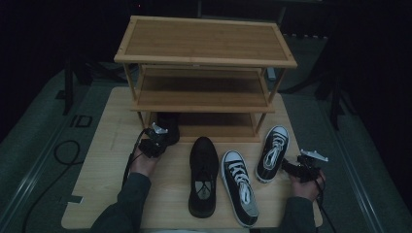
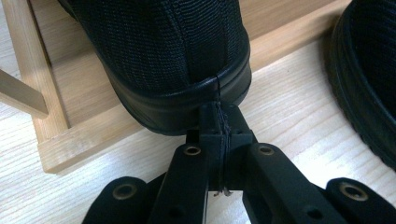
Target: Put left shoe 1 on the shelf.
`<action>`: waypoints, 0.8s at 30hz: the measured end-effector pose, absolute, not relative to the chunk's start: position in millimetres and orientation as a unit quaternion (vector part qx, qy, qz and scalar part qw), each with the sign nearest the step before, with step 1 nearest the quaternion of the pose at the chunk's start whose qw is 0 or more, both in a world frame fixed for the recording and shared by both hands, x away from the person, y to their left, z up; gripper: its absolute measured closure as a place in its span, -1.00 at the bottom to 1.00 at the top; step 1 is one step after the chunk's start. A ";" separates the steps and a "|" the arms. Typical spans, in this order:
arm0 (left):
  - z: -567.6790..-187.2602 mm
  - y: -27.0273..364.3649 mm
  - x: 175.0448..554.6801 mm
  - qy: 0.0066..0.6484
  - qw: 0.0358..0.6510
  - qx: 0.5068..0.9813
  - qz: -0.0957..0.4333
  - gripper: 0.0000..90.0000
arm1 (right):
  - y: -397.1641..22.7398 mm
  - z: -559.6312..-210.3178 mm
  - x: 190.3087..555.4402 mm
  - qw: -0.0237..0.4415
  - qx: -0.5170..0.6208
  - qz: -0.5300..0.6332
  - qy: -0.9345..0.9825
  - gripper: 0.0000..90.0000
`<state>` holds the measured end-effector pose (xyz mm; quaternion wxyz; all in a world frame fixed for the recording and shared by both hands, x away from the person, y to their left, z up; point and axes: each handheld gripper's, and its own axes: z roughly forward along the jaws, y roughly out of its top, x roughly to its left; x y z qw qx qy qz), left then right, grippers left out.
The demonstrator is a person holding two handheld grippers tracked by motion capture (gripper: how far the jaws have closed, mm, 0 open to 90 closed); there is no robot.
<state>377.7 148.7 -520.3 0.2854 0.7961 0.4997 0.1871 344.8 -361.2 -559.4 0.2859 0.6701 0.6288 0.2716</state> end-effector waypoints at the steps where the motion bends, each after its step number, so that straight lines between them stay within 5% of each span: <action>1: -520.2 148.6 378.3 0.501 0.287 0.795 0.185 0.95 | -361.2 -559.4 344.8 0.286 0.670 0.272 0.629 -0.68; 11: -507.7 142.1 368.5 0.491 0.319 0.794 0.162 0.54 | -361.3 -559.4 344.9 0.286 0.670 0.272 0.629 -0.68; 24: -483.6 132.5 355.5 0.471 0.348 0.800 0.133 0.29 | -361.3 -559.4 344.9 0.286 0.670 0.272 0.629 -0.68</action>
